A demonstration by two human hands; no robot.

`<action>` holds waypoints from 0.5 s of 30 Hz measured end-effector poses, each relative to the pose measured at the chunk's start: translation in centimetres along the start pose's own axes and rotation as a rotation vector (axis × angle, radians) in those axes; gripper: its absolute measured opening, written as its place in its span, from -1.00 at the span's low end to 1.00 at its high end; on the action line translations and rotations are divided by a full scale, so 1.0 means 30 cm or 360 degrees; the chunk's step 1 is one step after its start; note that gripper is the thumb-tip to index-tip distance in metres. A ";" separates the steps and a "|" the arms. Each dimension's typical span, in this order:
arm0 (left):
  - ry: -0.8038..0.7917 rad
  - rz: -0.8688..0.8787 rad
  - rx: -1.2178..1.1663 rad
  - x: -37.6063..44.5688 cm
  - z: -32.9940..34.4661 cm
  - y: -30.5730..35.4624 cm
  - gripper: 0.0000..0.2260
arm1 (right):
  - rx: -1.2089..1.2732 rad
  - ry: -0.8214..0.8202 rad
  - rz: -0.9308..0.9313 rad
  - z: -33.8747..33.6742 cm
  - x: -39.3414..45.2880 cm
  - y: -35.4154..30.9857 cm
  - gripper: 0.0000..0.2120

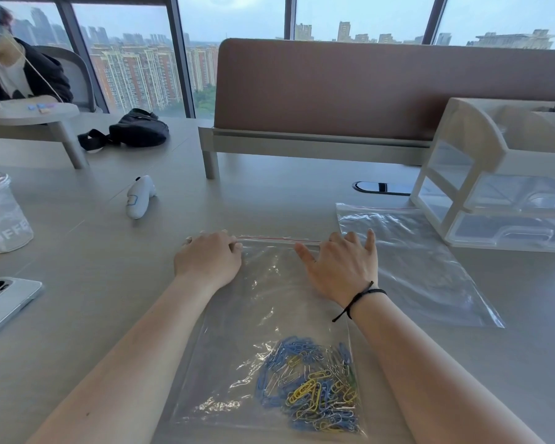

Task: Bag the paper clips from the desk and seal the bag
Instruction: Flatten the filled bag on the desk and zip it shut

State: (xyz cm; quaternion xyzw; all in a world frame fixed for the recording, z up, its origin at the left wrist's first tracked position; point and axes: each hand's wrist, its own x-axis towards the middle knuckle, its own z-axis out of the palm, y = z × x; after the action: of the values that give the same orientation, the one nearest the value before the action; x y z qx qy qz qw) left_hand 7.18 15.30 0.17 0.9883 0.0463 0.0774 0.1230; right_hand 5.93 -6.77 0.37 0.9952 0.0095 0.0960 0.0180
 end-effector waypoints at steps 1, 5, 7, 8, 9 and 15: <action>-0.0001 0.0019 0.0059 0.006 0.009 -0.001 -0.70 | -0.0001 0.0002 -0.0005 0.000 -0.001 -0.003 -0.20; -0.0112 0.0255 0.0109 0.017 0.034 0.022 -0.56 | 0.0011 0.0023 -0.0011 0.003 0.001 -0.005 -0.23; -0.0234 0.0484 0.0027 0.012 0.039 0.069 -0.51 | -0.0002 0.0031 -0.0011 0.004 0.003 -0.006 -0.25; -0.0299 0.0607 0.0005 0.004 0.042 0.098 -0.50 | -0.0012 0.0035 -0.0016 0.005 0.004 -0.008 -0.27; -0.0350 0.0722 -0.0001 -0.002 0.050 0.126 -0.50 | -0.0021 0.0041 -0.0023 0.006 0.005 -0.010 -0.28; -0.0382 0.0841 0.0036 -0.019 0.097 0.180 -0.47 | -0.0059 0.0048 -0.0052 0.007 0.006 -0.011 -0.47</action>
State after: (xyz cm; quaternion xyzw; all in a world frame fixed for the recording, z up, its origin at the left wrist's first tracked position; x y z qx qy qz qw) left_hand 7.50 9.33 -1.35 0.9695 -0.2268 -0.0113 0.0920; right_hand 6.13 -6.46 0.17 0.9928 0.0241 0.1109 0.0380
